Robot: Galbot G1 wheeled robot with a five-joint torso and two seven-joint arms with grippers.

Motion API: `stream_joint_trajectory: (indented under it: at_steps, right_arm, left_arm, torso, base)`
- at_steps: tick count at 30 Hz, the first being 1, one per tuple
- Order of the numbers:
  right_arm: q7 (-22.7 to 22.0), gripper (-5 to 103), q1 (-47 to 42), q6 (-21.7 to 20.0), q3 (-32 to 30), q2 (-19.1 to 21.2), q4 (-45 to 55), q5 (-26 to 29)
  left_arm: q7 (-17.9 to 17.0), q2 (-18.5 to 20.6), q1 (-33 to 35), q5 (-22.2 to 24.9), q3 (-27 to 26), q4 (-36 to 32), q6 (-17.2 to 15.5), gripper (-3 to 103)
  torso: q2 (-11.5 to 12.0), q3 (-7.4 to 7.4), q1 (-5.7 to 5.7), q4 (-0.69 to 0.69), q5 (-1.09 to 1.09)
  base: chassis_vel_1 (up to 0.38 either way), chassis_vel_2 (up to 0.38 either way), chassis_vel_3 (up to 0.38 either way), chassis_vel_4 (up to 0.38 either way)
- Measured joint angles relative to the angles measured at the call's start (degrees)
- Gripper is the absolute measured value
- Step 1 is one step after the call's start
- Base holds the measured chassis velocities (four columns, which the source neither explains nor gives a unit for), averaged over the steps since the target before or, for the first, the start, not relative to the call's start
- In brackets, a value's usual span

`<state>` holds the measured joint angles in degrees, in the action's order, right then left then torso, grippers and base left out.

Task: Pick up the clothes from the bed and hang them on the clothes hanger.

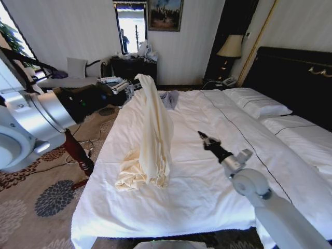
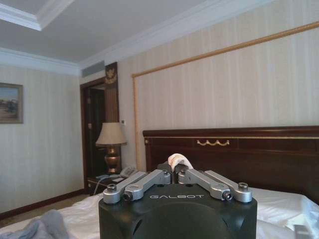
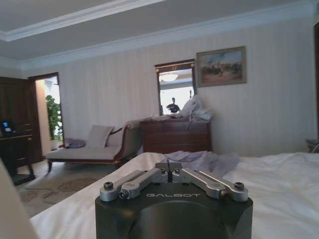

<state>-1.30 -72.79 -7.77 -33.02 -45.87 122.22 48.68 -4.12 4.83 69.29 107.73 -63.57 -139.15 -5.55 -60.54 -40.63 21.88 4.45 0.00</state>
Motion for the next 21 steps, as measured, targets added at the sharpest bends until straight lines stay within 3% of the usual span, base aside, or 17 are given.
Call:
stream_joint_trajectory:
  at_steps: [7,12,15,17,21]
  right_arm:
    - [-0.6,0,-2.3,0.9,-3.3,0.5,1.0,0.9]
    - [1.9,-3,-5.1,0.6,-2.2,-0.3,3.0,-1.0]
    - [2.8,9,-6.9,-0.4,-0.9,-2.6,4.4,-2.2]
    - [2.9,9,-7.2,-0.5,-0.8,-2.7,4.6,-2.2]
    - [3.7,25,-11.7,-0.8,-0.8,-2.8,8.4,-3.3]
  left_arm:
    - [-0.8,-2.7,-0.3,-1.2,0.4,1.1,0.0,2]
    - [-1.0,-1.2,-0.7,-0.5,0.2,0.8,0.1,2]
    - [-0.9,-0.2,-0.4,-1.3,0.5,0.0,0.2,2]
    - [-0.9,-0.3,-0.3,-1.5,0.6,-0.1,0.2,2]
    - [-2.0,-1.0,0.5,-3.6,1.3,0.0,0.1,2]
  torso:
    - [0.0,0.0,0.0,0.0,-0.02]
    - [0.0,0.0,0.0,0.01,0.0]
    - [0.0,0.0,-0.01,0.0,0.02]
    - [0.0,0.0,0.0,0.0,0.01]
    - [0.0,0.0,0.0,0.0,-0.02]
  base:
    - [0.0,0.0,0.0,0.0]
    - [0.0,0.0,0.0,0.0]
    - [0.0,0.0,0.0,0.0]
    - [0.0,0.0,0.0,0.0]
    - [0.0,0.0,0.0,0.0]
